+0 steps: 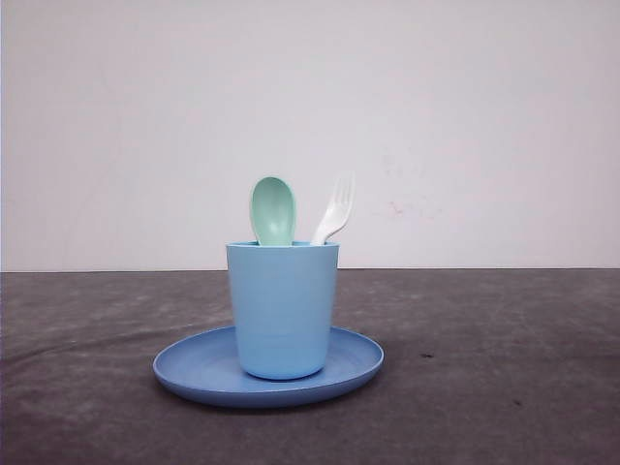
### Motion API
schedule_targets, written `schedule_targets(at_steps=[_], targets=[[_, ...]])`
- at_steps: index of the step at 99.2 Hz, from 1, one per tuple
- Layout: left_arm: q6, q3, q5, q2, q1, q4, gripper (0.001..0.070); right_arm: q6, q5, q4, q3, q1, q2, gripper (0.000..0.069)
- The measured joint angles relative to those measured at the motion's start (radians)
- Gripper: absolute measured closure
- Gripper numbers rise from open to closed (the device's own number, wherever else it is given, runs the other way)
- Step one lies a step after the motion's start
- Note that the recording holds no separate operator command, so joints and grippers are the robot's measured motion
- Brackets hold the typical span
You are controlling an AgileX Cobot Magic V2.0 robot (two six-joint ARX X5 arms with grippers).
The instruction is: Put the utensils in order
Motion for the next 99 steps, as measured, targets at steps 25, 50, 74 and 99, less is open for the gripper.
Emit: schedule_targets(at_steps=[25, 50, 74, 99], targets=[[-0.008, 0.0, 0.0, 0.0, 0.0, 0.001, 0.0695, 0.0, 0.0, 0.018, 0.0, 0.0, 0.0, 0.0685], [-0.008, 0.0, 0.0, 0.0, 0.0, 0.001, 0.0695, 0.0, 0.0, 0.052, 0.0, 0.0, 0.0, 0.0685], [-0.01, 0.0, 0.0, 0.0, 0.0, 0.001, 0.0695, 0.0, 0.0, 0.072, 0.0, 0.0, 0.0, 0.0685], [-0.01, 0.0, 0.0, 0.0, 0.0, 0.001, 0.0695, -0.045, 0.028, 0.219, -0.095, -0.035, -0.156, 0.0685]])
